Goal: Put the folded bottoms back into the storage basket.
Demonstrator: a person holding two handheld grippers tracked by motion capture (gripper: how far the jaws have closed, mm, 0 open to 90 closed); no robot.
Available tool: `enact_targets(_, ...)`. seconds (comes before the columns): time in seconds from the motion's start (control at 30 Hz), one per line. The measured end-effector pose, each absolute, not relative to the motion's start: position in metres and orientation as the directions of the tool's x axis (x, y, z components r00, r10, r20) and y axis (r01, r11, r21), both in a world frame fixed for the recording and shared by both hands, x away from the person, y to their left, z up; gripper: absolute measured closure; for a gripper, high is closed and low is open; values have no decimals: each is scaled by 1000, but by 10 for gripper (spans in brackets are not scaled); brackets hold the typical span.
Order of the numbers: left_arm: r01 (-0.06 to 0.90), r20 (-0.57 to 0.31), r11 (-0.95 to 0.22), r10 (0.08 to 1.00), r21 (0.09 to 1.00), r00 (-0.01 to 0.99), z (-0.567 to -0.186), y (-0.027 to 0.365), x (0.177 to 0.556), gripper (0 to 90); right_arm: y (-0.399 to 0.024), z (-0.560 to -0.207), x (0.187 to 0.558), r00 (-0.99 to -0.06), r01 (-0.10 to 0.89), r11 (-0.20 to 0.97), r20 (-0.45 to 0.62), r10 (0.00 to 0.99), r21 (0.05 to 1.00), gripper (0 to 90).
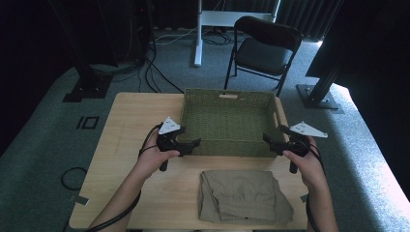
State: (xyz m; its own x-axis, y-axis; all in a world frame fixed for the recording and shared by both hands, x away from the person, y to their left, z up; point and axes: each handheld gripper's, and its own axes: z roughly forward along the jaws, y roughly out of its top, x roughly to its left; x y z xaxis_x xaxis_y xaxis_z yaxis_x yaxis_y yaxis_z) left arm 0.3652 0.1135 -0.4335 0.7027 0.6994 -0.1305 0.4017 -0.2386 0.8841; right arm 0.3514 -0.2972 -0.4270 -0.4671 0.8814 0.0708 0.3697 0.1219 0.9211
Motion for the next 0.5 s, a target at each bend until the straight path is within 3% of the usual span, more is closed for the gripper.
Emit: enact_targets(0.5, 398, -142, -269, 647, 877, 749, -445, 99, 344, 200, -292, -433, 327, -482, 373, 150, 53, 874, 916, 162)
